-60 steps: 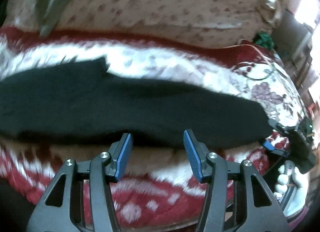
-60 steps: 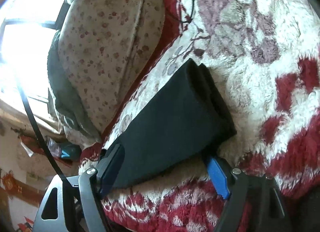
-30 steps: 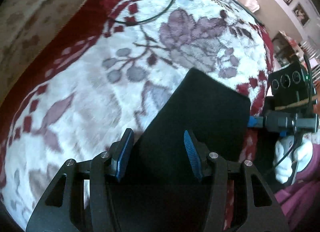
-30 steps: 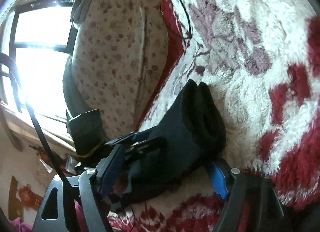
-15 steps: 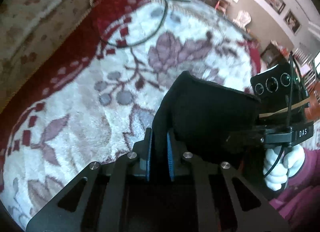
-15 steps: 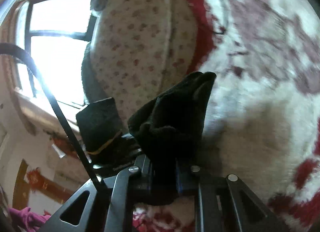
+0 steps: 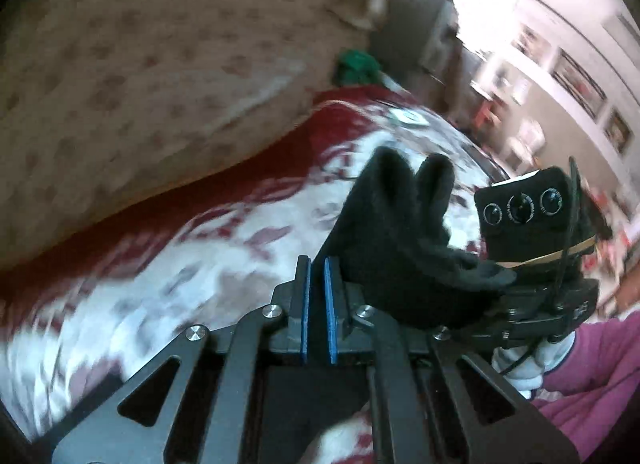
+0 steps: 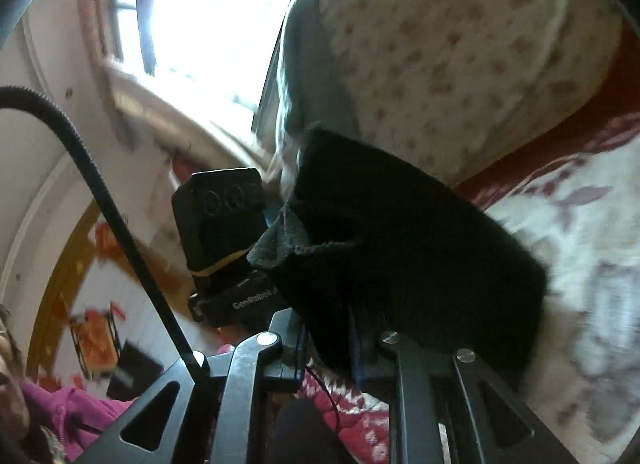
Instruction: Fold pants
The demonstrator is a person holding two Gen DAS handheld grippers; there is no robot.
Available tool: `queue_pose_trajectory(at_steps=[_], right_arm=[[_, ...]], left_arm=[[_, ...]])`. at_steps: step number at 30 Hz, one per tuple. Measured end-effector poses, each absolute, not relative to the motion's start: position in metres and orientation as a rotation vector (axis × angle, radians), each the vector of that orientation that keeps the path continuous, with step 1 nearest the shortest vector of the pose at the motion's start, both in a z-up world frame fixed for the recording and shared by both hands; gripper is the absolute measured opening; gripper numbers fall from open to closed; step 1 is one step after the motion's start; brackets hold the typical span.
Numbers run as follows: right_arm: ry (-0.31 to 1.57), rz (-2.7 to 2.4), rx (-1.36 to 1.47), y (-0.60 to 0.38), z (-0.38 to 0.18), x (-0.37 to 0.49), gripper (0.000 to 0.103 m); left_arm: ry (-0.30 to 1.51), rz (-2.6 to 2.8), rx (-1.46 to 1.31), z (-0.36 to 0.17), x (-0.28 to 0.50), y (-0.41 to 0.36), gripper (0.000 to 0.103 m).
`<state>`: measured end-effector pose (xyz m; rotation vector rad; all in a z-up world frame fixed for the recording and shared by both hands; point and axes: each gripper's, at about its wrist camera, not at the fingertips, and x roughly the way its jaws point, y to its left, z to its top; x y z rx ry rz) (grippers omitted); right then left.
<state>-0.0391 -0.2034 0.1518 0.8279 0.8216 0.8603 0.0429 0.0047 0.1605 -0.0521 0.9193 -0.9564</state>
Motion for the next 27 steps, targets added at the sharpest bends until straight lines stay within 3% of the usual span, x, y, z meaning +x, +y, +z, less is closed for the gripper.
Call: queue_pose_trajectory(at_steps=[9, 11, 14, 16, 18, 20, 27], right_arm=[[1.218, 0.887, 0.732, -0.078, 0.032, -0.009, 0.021], [1.198, 0.909, 0.669, -0.070, 0.044, -0.006, 0.038], [1.272, 0.927, 0.721, -0.078, 0.058, 0.003, 0.047], [1.244, 0.880, 0.747, -0.101, 0.071, 0.004, 0.047], [1.166, 0.834, 0.762, -0.130, 0.083, -0.006, 0.047], [1.112, 0.778, 0.775, -0.159, 0.088, -0.010, 0.051], [1.101, 0.539, 0.705, -0.210, 0.069, -0.010, 0.052]], left_arm=[[1.065, -0.501, -0.334, 0.072, 0.027, 0.163, 0.004], [1.064, -0.476, -0.348, 0.070, 0.019, 0.174, 0.004], [1.041, -0.474, -0.342, 0.075, 0.009, 0.171, 0.005], [1.027, -0.489, -0.328, 0.082, 0.004, 0.161, 0.010], [1.011, -0.514, -0.319, 0.090, -0.004, 0.153, 0.038], [0.992, -0.537, -0.327, 0.094, -0.011, 0.139, 0.050], [0.967, -0.589, -0.316, 0.107, -0.034, 0.096, 0.050]])
